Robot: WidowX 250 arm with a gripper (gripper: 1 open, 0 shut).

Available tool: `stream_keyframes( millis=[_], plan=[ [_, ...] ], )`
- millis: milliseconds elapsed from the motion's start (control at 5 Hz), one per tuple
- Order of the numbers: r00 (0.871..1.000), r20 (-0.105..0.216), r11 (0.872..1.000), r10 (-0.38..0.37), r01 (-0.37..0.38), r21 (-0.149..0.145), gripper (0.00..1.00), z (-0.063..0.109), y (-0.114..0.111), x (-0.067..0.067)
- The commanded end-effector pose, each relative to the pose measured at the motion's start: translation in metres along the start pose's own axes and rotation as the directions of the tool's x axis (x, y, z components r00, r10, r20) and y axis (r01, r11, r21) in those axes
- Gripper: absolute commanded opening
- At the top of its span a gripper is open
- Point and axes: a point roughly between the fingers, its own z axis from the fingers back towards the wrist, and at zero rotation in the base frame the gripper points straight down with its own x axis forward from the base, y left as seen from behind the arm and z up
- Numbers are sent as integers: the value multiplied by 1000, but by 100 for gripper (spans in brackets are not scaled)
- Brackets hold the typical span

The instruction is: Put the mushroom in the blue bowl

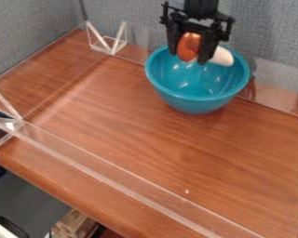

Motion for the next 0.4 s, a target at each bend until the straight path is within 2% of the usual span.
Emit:
stream_keyframes(
  millis=[0, 200],
  plan=[
    [997, 71, 1000, -17, 17, 9, 0, 20, -4, 9],
    [998, 65, 1000, -24, 23, 9, 100, 15, -6, 13]
  ],
)
